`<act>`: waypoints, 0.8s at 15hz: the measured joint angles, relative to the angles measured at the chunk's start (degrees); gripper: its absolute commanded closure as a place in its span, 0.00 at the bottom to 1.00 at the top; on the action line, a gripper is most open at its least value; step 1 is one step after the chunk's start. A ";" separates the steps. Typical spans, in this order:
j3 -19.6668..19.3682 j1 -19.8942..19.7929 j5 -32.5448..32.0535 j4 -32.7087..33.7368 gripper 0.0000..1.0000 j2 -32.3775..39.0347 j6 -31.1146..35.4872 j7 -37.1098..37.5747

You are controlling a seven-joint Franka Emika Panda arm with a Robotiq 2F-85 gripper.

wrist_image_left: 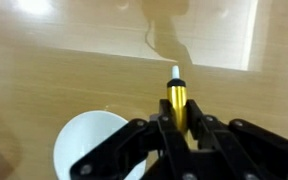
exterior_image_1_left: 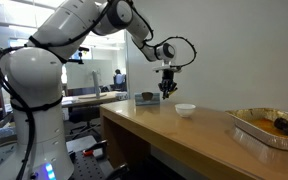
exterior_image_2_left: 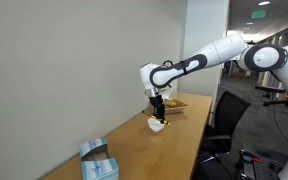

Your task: Take the marker from the bowl and put it on the table

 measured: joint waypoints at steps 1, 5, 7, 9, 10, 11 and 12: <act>0.40 0.57 -0.75 0.36 0.94 0.83 -0.29 -1.55; 1.38 1.86 -2.87 4.43 0.94 6.75 -2.10 -7.09; 1.50 2.32 -3.78 7.12 0.94 10.14 -2.52 -8.97; 1.56 2.99 -4.34 10.08 0.94 13.27 -2.94 -9.82; 1.59 3.45 -4.57 11.62 0.94 14.63 -3.37 -10.27; 1.62 3.99 -4.79 13.16 0.63 15.80 -4.06 -10.60; 1.64 4.57 -4.95 14.60 0.52 16.73 -4.85 -11.21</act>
